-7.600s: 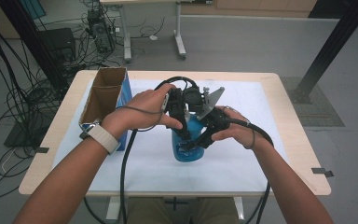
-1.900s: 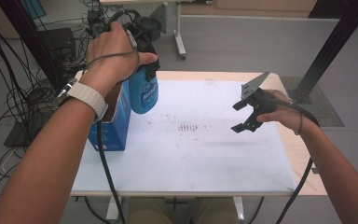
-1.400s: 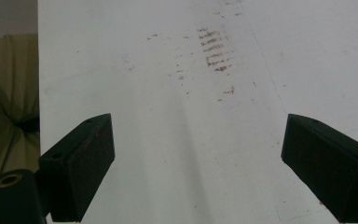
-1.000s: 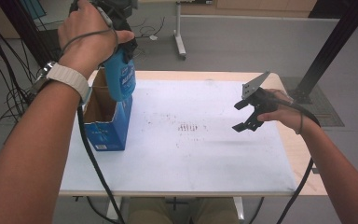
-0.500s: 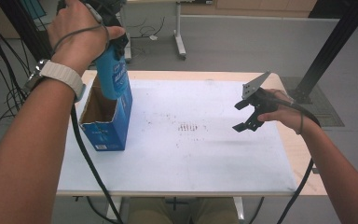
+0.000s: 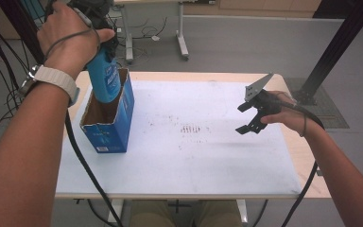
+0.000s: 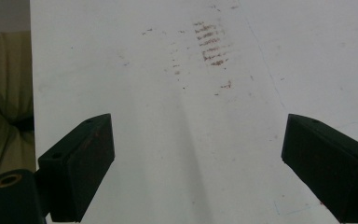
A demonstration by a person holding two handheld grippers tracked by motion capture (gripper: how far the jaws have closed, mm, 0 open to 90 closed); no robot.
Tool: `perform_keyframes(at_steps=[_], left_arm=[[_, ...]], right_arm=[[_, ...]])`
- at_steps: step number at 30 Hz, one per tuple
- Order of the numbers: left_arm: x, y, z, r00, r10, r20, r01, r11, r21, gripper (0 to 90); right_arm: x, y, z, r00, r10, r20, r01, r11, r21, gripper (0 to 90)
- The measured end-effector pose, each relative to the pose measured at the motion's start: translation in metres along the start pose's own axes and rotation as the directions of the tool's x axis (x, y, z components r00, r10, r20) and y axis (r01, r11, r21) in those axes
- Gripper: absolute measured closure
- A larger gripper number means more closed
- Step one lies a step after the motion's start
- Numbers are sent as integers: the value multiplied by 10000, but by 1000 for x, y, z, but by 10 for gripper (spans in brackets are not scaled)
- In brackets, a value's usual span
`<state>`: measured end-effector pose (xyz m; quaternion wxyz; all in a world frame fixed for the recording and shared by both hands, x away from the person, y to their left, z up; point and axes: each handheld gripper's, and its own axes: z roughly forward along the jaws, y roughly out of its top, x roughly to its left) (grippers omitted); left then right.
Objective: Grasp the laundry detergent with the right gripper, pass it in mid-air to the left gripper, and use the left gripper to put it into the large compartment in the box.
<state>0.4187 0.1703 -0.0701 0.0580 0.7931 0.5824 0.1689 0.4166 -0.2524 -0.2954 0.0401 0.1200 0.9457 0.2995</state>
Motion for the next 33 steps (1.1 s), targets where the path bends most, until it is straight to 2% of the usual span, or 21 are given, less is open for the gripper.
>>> perform_keyframes(at_steps=[25, 33], left_arm=[[18, -7, 31, 9982, -600, 53, 600, 9982, -37, 374], [21, -9, 41, 9974, -722, -82, 722, 9974, -28, 374]], right_arm=[[-2, -3, 2, 9999, 128, -6, -128, 9999, 11, 90], [-3, -4, 1, 9999, 163, 13, -163, 9998, 60, 90]])
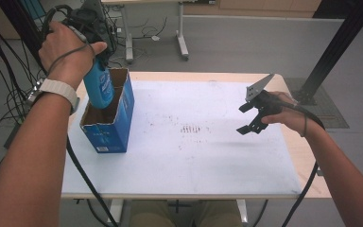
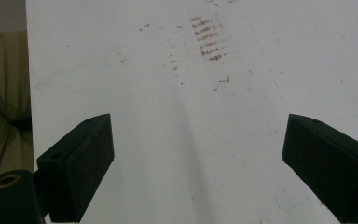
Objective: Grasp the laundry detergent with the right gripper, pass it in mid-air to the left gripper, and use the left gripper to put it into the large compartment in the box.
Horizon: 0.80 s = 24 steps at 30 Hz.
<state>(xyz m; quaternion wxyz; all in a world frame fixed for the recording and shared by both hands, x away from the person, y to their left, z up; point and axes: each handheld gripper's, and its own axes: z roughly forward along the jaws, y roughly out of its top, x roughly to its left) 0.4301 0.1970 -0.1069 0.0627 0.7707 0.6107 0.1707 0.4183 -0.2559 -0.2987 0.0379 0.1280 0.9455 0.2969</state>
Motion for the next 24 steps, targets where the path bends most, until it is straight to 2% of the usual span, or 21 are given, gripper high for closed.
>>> perform_keyframes(at_steps=[11, 24], left_arm=[[3, -4, 17, 9999, -155, 55, 155, 9999, 37, 374], [1, -7, 33, 9999, -140, 94, 140, 9999, 11, 374]], right_arm=[[0, -1, 1, 10000, 72, -20, -72, 10000, 49, 89], [0, -4, 2, 9999, 170, -16, -170, 9998, 89, 89]])
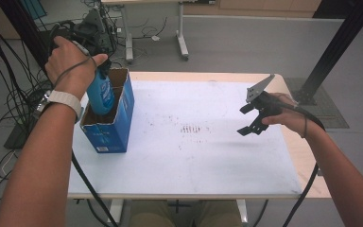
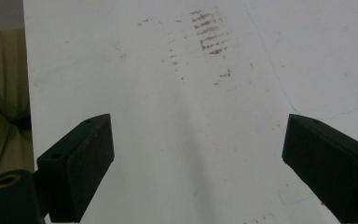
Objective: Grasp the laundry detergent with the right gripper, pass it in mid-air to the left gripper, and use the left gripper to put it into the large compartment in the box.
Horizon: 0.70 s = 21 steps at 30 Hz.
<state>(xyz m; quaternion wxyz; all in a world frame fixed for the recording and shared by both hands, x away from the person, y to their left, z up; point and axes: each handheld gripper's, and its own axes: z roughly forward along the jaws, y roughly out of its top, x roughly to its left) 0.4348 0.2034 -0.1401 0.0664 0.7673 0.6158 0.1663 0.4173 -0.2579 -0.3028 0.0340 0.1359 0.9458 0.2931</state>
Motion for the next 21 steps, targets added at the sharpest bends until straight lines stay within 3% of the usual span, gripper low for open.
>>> perform_keyframes(at_steps=[21], left_arm=[[0, -11, 37, 9999, -69, 127, 68, 10000, 43, 374]], right_arm=[[0, -4, 3, 9999, 120, -23, -119, 9999, 54, 89]])
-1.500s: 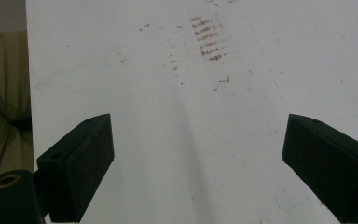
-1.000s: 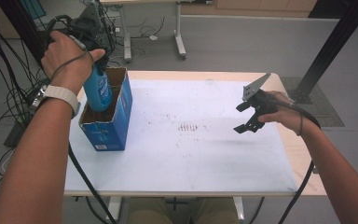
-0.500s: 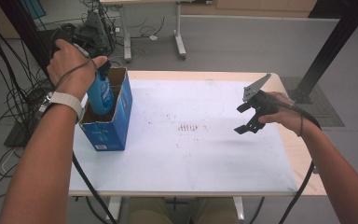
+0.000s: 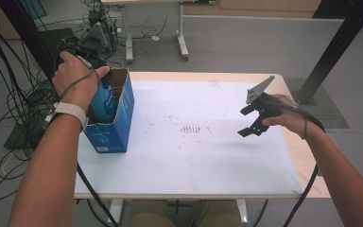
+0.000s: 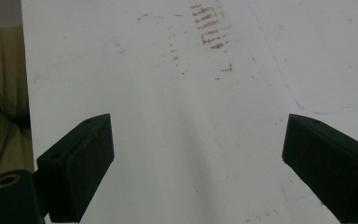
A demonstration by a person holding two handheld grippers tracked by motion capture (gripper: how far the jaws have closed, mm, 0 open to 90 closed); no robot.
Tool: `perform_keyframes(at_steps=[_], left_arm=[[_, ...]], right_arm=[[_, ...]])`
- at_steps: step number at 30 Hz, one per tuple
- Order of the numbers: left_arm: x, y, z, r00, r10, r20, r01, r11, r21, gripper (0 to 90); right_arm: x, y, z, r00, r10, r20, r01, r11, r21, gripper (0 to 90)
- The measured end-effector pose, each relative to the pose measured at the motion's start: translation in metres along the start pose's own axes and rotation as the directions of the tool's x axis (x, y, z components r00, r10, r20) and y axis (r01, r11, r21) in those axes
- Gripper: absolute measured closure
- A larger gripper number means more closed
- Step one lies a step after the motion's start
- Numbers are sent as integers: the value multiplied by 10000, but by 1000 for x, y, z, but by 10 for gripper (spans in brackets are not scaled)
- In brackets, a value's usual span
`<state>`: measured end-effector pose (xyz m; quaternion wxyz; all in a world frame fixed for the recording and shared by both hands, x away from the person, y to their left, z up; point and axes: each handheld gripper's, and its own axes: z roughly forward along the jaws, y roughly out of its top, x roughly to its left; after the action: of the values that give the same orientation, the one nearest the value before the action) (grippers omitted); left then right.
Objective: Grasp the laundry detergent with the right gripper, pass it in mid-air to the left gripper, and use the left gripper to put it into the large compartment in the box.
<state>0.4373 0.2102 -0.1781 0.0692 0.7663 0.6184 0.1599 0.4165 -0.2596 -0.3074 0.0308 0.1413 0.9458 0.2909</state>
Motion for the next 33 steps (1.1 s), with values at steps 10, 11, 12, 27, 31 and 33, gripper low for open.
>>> perform_keyframes(at_steps=[10, 11, 12, 27, 31, 33], left_arm=[[-1, -4, 16, 10000, 24, -36, -24, 10000, 49, 374], [-2, -5, 18, 10000, -9, -44, 9, 10000, 30, 374], [-1, -5, 19, 10000, -35, -45, 35, 10000, 28, 375], [-1, -13, 38, 9999, -138, -11, 138, 9999, 59, 374], [-1, -15, 44, 9999, -108, -18, 109, 9999, 119, 374], [-2, -15, 47, 9999, -104, -32, 105, 9999, 134, 374]], right_arm=[[0, -3, 0, 10000, 72, 21, -72, 10000, 28, 89], [0, -3, 0, 10000, 69, 14, -69, 10000, 44, 89], [0, -3, 0, 10000, 79, 7, -79, 10000, 46, 88], [0, -4, 2, 10000, 68, 11, -68, 9999, 126, 88], [0, -4, 4, 10000, 81, -14, -81, 9999, 126, 88], [0, -4, 4, 10000, 71, -27, -71, 9999, 116, 88]])
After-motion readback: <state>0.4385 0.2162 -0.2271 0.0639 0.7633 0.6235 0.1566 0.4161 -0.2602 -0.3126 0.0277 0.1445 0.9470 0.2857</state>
